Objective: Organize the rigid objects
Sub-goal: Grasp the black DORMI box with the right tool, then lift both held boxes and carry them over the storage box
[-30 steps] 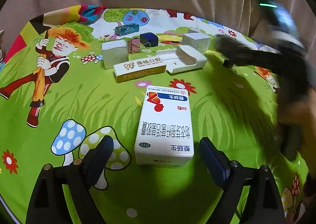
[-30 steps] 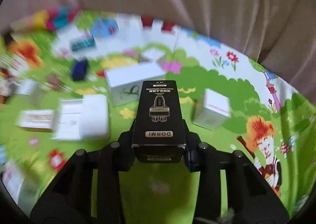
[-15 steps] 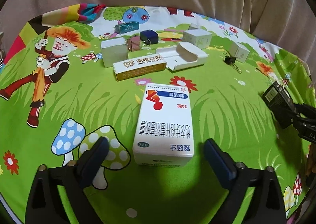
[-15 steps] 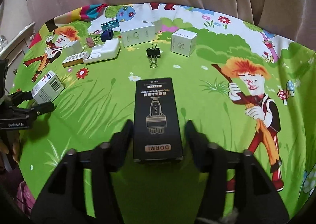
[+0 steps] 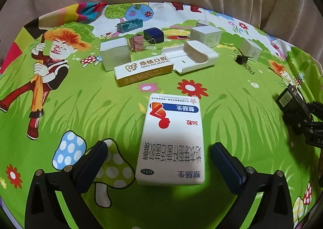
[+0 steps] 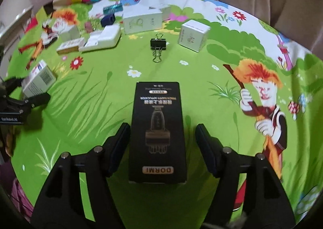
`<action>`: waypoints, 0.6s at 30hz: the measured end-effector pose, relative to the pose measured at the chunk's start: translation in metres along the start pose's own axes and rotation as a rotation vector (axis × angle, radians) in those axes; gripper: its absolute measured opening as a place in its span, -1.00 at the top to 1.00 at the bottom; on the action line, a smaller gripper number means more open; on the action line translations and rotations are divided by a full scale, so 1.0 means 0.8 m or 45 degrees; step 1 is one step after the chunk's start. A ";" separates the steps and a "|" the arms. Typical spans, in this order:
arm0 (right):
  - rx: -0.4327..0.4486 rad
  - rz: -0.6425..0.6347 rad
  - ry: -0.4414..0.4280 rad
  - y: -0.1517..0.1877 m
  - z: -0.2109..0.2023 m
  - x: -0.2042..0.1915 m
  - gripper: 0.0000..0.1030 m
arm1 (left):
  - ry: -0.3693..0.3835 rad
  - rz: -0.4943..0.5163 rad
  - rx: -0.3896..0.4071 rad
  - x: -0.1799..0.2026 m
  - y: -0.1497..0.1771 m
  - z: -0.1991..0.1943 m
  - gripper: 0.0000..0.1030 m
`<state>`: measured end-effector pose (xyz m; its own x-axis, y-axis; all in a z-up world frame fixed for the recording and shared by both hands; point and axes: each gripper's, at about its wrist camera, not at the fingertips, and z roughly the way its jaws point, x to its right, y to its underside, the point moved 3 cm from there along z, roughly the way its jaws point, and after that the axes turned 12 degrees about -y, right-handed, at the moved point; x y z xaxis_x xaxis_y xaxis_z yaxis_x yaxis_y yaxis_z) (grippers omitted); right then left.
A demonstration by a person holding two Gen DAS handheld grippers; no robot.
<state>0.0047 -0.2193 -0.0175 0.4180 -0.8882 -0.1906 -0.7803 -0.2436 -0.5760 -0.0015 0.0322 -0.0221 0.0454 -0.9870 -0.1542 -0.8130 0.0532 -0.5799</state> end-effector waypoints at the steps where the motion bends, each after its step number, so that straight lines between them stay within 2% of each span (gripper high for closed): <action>1: 0.038 0.000 0.014 0.003 -0.004 0.000 0.15 | -0.009 -0.015 0.034 -0.003 0.001 -0.006 -0.37; 2: 0.073 0.012 0.042 0.007 -0.007 0.000 0.18 | -0.006 -0.014 0.074 -0.004 0.002 -0.012 0.05; 3: 0.092 0.029 0.055 0.011 -0.010 0.000 0.18 | -0.034 0.004 0.092 -0.001 0.006 -0.017 0.19; 6: 0.205 0.053 0.056 0.014 -0.033 -0.006 0.18 | -0.096 0.039 0.116 0.006 0.012 -0.024 0.20; 9: 0.193 0.052 0.109 0.015 -0.031 -0.010 0.18 | -0.105 0.038 0.121 0.005 0.011 -0.023 0.20; 13: 0.236 0.022 0.177 0.015 -0.040 -0.016 0.18 | -0.146 0.023 0.124 0.006 0.010 -0.024 0.20; 16: 0.342 0.014 0.185 0.016 -0.062 -0.018 0.18 | -0.116 -0.024 0.142 0.007 0.014 -0.042 0.20; 18: 0.441 0.053 0.173 0.021 -0.083 -0.019 0.18 | -0.089 -0.049 0.214 0.013 0.016 -0.075 0.20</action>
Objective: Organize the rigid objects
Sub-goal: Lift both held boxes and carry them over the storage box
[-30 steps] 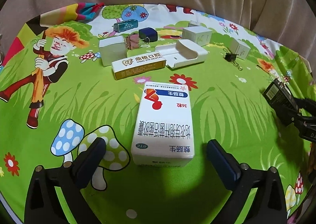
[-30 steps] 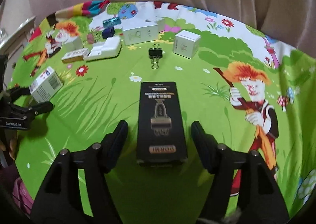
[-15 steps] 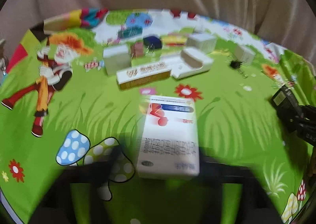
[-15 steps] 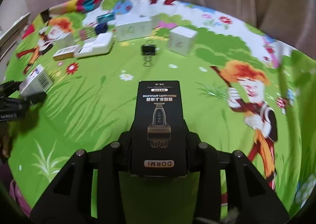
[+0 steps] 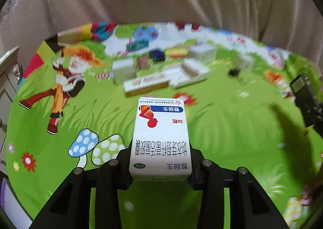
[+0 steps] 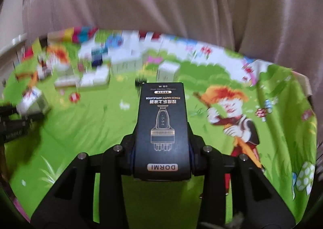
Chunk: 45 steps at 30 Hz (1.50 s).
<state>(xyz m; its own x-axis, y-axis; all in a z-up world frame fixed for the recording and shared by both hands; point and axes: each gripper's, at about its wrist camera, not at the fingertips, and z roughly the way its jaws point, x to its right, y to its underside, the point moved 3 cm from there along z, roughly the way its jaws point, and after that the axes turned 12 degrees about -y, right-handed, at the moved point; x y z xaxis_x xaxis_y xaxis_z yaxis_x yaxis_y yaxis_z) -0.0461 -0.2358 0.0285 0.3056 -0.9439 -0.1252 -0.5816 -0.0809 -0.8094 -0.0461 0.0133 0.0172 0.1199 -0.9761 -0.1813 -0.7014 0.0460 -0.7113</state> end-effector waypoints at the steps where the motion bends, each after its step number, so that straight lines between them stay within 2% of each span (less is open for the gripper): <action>1: 0.035 0.031 -0.003 -0.002 -0.010 0.000 0.18 | -0.005 -0.001 0.037 0.002 -0.002 -0.013 0.19; 5: 0.228 0.053 0.011 -0.019 -0.070 -0.020 0.17 | 0.002 -0.004 0.252 0.012 -0.018 -0.093 0.19; 13: 0.742 -0.158 0.106 -0.054 -0.232 -0.083 0.17 | -0.031 -0.090 0.724 0.000 -0.040 -0.236 0.19; 18: 0.889 -0.277 0.132 -0.063 -0.286 -0.117 0.17 | -0.040 -0.104 0.882 -0.005 -0.046 -0.290 0.19; 24: 0.911 -0.328 0.101 -0.070 -0.300 -0.141 0.17 | -0.044 -0.131 0.908 -0.016 -0.047 -0.310 0.18; 33: 0.895 -0.375 0.029 -0.068 -0.302 -0.165 0.17 | -0.064 -0.190 0.874 -0.054 -0.022 -0.321 0.18; 45: 0.842 -0.492 -0.138 -0.060 -0.292 -0.226 0.16 | -0.159 -0.269 0.814 -0.118 0.017 -0.316 0.18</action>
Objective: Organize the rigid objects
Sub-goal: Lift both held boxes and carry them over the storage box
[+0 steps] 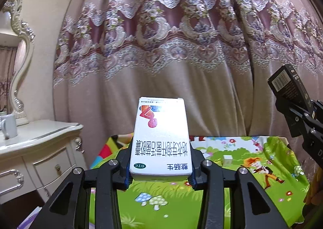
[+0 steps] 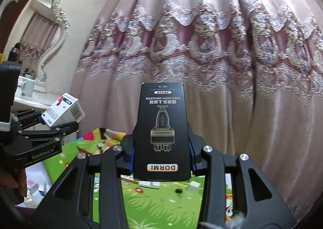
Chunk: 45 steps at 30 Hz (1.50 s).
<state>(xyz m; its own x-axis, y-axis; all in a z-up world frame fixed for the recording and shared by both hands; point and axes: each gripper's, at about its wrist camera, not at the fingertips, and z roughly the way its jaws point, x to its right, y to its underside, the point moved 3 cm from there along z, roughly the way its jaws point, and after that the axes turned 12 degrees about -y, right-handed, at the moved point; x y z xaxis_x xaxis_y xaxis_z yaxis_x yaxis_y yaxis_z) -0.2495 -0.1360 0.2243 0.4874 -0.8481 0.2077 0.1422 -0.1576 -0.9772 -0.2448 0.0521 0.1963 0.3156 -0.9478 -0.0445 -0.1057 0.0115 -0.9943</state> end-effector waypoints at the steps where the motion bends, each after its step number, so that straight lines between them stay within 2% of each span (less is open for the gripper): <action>1: -0.005 -0.003 -0.017 0.001 0.002 -0.005 0.16 | -0.008 -0.005 -0.010 -0.006 0.003 0.000 0.18; 12: -0.117 -0.019 -0.332 0.007 0.036 -0.081 0.16 | -0.119 -0.044 -0.145 -0.070 0.036 0.001 0.18; 22: -0.202 -0.099 -0.588 0.019 0.058 -0.160 0.16 | -0.310 -0.127 -0.312 -0.158 0.091 -0.004 0.18; 28: -0.267 -0.154 -0.729 0.028 0.068 -0.205 0.16 | -0.383 -0.169 -0.404 -0.195 0.121 -0.011 0.18; 35: -0.444 -0.142 -0.936 0.052 0.096 -0.256 0.16 | -0.451 -0.220 -0.536 -0.230 0.153 -0.011 0.17; 37: -0.529 -0.141 -1.011 0.061 0.107 -0.275 0.16 | -0.467 -0.236 -0.590 -0.239 0.163 -0.010 0.17; 41: -0.640 -0.150 -1.103 0.082 0.118 -0.304 0.16 | -0.495 -0.285 -0.707 -0.255 0.188 -0.006 0.17; 45: -0.726 -0.176 -1.165 0.104 0.124 -0.330 0.16 | -0.528 -0.307 -0.783 -0.268 0.212 -0.008 0.17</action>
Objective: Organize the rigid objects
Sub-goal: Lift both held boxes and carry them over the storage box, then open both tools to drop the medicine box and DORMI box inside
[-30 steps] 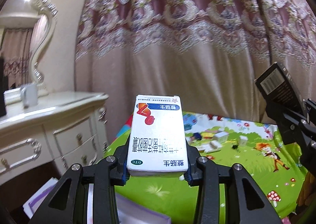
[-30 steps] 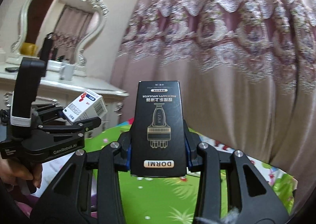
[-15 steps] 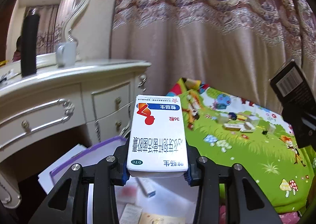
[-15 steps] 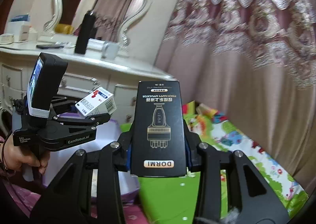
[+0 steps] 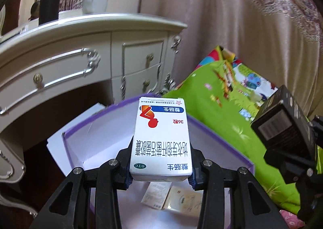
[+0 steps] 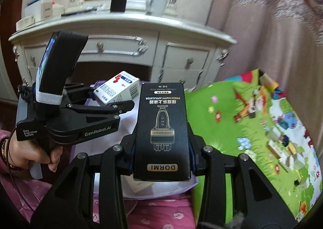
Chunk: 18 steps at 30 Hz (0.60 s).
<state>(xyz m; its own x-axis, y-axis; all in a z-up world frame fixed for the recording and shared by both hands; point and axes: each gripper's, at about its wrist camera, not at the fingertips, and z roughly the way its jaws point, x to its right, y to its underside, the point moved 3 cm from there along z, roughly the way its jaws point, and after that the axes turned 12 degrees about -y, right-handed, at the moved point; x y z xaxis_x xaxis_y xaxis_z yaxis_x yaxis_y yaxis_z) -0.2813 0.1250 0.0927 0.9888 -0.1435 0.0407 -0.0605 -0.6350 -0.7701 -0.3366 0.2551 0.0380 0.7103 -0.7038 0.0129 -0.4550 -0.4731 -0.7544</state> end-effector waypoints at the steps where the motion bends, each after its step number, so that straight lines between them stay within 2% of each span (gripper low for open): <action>1: -0.020 0.000 -0.011 0.001 0.007 -0.001 0.16 | -0.009 -0.005 -0.019 -0.003 0.003 0.004 0.17; 5: -0.094 0.000 -0.042 0.007 0.036 0.000 0.16 | -0.050 -0.020 -0.102 -0.012 0.011 0.022 0.17; 9: -0.165 0.085 -0.116 0.013 0.070 0.013 0.16 | -0.101 -0.028 -0.164 -0.021 0.018 0.034 0.17; 13: -0.189 0.161 -0.189 0.022 0.087 0.019 0.16 | -0.175 -0.048 -0.244 -0.034 0.026 0.049 0.13; 14: -0.182 0.179 -0.232 0.025 0.087 0.019 0.16 | -0.195 -0.057 -0.264 -0.037 0.027 0.052 0.06; 16: -0.182 0.206 -0.299 0.030 0.086 0.018 0.02 | -0.242 -0.078 -0.284 -0.043 0.029 0.056 -0.46; 18: -0.155 0.221 -0.295 0.033 0.079 0.019 -0.29 | -0.260 -0.091 -0.274 -0.044 0.028 0.053 -0.71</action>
<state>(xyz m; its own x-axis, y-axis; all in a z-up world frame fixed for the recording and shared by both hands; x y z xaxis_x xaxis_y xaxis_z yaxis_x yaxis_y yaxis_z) -0.2592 0.1538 0.0325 0.9662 -0.0902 -0.2415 -0.2333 -0.7045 -0.6703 -0.3493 0.2921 -0.0074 0.8278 -0.5542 -0.0876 -0.4882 -0.6344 -0.5994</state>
